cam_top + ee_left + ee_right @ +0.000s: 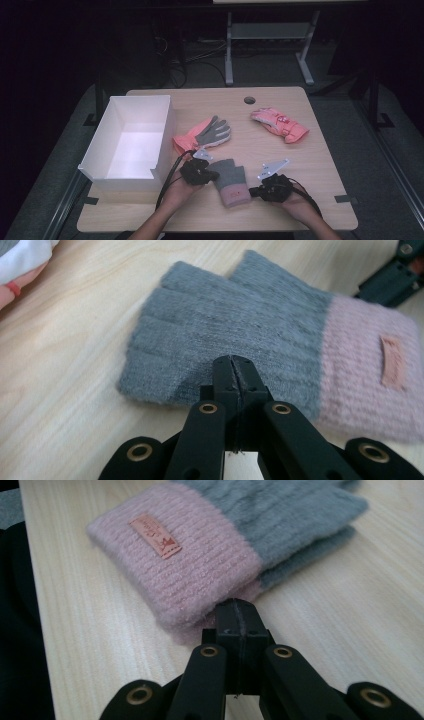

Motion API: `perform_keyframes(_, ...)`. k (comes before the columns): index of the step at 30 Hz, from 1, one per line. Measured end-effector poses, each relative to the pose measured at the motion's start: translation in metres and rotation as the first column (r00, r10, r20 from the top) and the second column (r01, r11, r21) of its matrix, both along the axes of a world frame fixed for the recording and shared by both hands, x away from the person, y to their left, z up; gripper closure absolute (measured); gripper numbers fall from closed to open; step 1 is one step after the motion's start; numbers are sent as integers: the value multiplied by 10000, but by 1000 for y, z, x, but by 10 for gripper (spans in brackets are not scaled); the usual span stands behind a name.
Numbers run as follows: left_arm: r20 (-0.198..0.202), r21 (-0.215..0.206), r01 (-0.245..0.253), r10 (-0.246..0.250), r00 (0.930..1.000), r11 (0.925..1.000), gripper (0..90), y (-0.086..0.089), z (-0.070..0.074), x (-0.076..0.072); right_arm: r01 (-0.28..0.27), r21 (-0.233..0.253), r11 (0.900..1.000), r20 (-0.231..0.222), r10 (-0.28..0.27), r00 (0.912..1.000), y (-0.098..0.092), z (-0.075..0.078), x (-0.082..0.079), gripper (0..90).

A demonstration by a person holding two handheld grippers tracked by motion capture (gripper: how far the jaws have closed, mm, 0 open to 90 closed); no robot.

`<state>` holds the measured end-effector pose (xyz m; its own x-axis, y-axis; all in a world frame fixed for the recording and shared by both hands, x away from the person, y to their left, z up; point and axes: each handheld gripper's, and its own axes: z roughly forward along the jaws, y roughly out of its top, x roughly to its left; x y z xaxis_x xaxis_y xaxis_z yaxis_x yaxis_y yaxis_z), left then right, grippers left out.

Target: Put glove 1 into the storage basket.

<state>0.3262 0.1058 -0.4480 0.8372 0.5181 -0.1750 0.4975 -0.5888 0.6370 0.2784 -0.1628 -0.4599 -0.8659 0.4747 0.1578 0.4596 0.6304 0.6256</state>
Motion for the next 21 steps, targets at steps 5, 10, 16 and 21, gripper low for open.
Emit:
perform_keyframes(5,-30,-145,-63,62,10000,9999,895,-5,0,8,-305,61,9995,-35,305,9995,5,0,-2,900)
perform_keyframes(10,-127,-287,48,-51,9999,9996,895,-14,-1,18,-686,278,9973,-218,692,9974,13,0,-6,900)
perform_keyframes(16,-205,-343,284,-291,9994,9990,896,-22,-1,24,-1010,523,9935,-328,1028,9942,21,-1,-11,900)
perform_keyframes(21,-218,-387,525,-533,9983,9979,896,-28,1,26,-1255,640,9900,-342,1279,9912,30,-2,-12,900)
